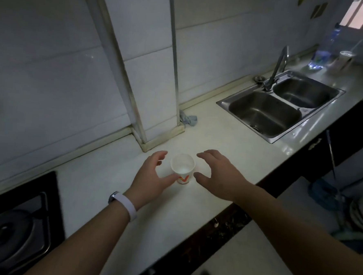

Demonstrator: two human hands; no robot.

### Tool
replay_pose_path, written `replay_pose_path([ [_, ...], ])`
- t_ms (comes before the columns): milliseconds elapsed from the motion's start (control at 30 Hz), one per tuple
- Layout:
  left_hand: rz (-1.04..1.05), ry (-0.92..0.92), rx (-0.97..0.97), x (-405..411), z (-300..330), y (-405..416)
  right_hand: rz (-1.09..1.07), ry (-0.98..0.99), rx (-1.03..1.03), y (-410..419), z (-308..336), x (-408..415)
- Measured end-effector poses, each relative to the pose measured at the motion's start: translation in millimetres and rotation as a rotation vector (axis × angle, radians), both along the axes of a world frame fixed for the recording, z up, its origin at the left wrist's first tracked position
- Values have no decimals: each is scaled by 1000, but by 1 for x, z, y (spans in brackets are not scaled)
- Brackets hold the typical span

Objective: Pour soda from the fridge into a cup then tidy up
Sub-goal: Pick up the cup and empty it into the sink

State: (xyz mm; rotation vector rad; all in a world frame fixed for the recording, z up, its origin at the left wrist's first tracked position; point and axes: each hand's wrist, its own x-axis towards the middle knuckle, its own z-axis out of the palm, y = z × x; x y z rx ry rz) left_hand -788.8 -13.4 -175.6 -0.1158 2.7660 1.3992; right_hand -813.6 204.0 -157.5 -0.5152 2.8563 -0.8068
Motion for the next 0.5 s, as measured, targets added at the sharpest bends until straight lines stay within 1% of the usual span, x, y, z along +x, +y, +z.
replay_pose_path([
  [100, 111, -86, 153, -9, -17, -2, 26, -25, -35, -1, -11, -11],
  [300, 128, -310, 315, -27, -68, -6, 25, -62, -33, -9, -35, -30],
  [500, 93, -349, 323, -53, -118, 1, 5, -59, -5, -11, -58, -41],
])
